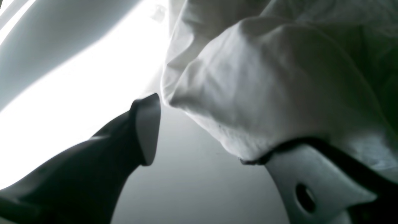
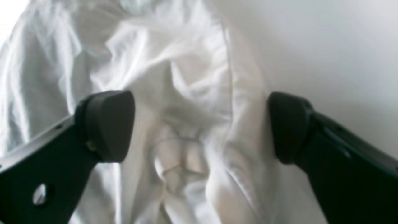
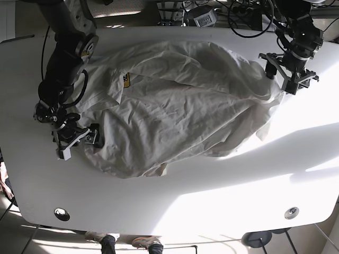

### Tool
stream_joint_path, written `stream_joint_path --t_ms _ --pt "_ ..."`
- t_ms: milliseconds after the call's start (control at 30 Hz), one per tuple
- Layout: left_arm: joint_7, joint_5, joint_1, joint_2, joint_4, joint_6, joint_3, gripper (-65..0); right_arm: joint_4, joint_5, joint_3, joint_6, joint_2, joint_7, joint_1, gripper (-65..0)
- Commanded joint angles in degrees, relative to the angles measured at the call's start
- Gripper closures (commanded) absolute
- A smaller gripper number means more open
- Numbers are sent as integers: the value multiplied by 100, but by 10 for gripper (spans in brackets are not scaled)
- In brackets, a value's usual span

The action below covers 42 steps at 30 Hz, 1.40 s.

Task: Fold the T-shirt properly
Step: 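Regrasp the white shirt edge with both grippers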

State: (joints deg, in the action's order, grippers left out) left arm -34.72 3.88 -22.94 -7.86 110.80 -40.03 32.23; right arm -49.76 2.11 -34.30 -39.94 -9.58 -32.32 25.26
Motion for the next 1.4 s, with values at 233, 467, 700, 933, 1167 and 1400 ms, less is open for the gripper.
stream_joint_path --t_ms 233,467,700,933,1167,1400 --pt "-418 82 -128 -63 142 3 -1258 -357 382 101 481 -6 -162 757 125 -400" --pt "-1201 1181 -383 -748 353 3 -1258 -287 356 66 499 -6 -180 748 125 -24" --pt "-1236 3951 -858 -1372 326 3 456 -290 356 66 499 -6 -171 748 125 -24" --pt "-1236 4126 21 -1337 80 3 1037 -292 356 66 499 -6 -145 748 125 -24" --pt "-1227 2456 1894 -740 -1406 429 905 -292 374 66 499 -6 -180 748 116 -24" --pt "-1236 1700 3300 -318 -3366 1423 896 -299 347 101 499 -6 -145 748 -7 -24"
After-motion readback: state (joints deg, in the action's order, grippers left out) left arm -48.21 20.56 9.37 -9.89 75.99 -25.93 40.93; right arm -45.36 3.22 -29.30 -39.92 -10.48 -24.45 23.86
